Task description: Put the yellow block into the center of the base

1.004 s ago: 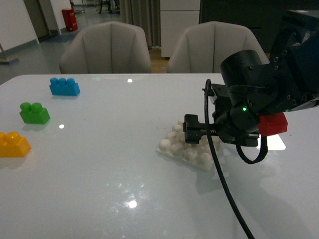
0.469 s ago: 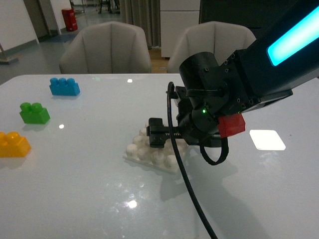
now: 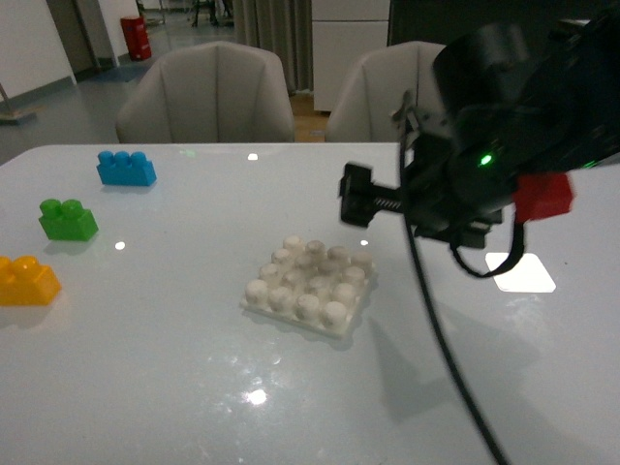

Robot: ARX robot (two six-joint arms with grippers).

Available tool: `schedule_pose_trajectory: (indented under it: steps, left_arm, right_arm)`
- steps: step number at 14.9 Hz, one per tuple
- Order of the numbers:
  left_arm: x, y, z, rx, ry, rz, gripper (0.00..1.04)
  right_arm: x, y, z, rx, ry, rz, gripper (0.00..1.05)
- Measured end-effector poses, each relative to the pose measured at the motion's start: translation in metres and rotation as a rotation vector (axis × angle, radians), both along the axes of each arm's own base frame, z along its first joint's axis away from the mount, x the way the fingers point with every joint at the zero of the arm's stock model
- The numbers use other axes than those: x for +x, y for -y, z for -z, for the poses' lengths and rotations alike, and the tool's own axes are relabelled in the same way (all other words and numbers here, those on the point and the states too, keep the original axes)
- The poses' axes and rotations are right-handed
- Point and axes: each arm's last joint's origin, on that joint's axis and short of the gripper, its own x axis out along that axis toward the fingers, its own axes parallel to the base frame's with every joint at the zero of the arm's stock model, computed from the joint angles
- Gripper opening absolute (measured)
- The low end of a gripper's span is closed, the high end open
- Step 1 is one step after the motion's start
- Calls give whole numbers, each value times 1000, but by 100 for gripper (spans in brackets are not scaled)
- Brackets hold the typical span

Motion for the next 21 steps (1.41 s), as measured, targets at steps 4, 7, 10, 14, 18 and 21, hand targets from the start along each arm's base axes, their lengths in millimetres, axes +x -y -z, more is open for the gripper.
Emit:
schedule_pose_trajectory:
  steps: [4,7,10,14,18,21]
  left_arm:
    - [0,0,0,0,0,0,98]
    - [0,0,0,0,0,0,98]
    - [0,0,0,0,1,0,98]
    - [0,0,0,0,0,0,98]
    - [0,0,0,0,0,-1,98]
    - [0,0,0,0,0,0,98]
  right_arm:
    - [-38,88,-52,38,155,251,98]
    - [-132,140,-84,26,332,384,98]
    - [-227,149,-82,-23,393,418,98]
    - [-331,139,-44,-243,677,286,53]
    - [-351,139,-44,-264,792,287,3]
    - [-351,139,-45,-266,801,287,2]
